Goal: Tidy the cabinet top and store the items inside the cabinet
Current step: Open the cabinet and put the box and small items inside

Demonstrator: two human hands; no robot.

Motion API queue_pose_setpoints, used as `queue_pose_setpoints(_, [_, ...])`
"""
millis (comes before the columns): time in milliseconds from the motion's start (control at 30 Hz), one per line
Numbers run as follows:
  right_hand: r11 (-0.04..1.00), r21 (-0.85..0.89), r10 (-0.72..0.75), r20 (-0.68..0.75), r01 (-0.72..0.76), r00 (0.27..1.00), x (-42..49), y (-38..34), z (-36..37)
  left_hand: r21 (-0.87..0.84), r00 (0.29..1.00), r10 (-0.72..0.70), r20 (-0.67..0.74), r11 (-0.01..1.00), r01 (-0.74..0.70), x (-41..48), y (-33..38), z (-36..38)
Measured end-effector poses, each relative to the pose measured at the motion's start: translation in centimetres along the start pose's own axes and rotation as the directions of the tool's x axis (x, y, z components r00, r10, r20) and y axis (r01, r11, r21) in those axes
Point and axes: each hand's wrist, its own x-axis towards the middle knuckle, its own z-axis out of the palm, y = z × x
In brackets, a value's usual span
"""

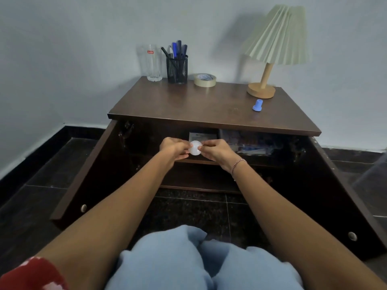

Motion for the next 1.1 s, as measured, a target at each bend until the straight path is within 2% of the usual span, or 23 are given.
queue_pose_setpoints(200, [0.988,-0.133,-0.069,0.055,0.075,0.996,3.8,2.1,3.0,-0.151,0.991,-0.036,-0.131,0.988,0.016,4.6,-2.3,-0.5])
queue_pose_setpoints(433, [0.969,-0.175,-0.168,0.052,0.175,0.984,7.2,2.9,4.4,-0.179,0.992,0.020,-0.126,0.983,-0.042,8.8,-3.1,-1.1])
queue_pose_setpoints(633, [0.934,-0.293,-0.208,0.016,0.203,0.978,9.3,3.1,5.1,-0.164,0.992,0.029,-0.126,0.985,-0.050,11.3,-3.4,-1.1])
queue_pose_setpoints(933, [0.857,-0.452,-0.255,0.043,0.247,0.966,11.1,3.1,5.6,-0.167,0.994,0.012,-0.112,0.985,-0.031,13.3,-3.3,-1.0])
queue_pose_setpoints(1100, [0.817,-0.525,-0.272,0.012,0.237,0.962,11.4,2.9,5.7,-0.017,0.995,0.072,-0.068,0.997,-0.073,13.4,-3.2,-1.2])
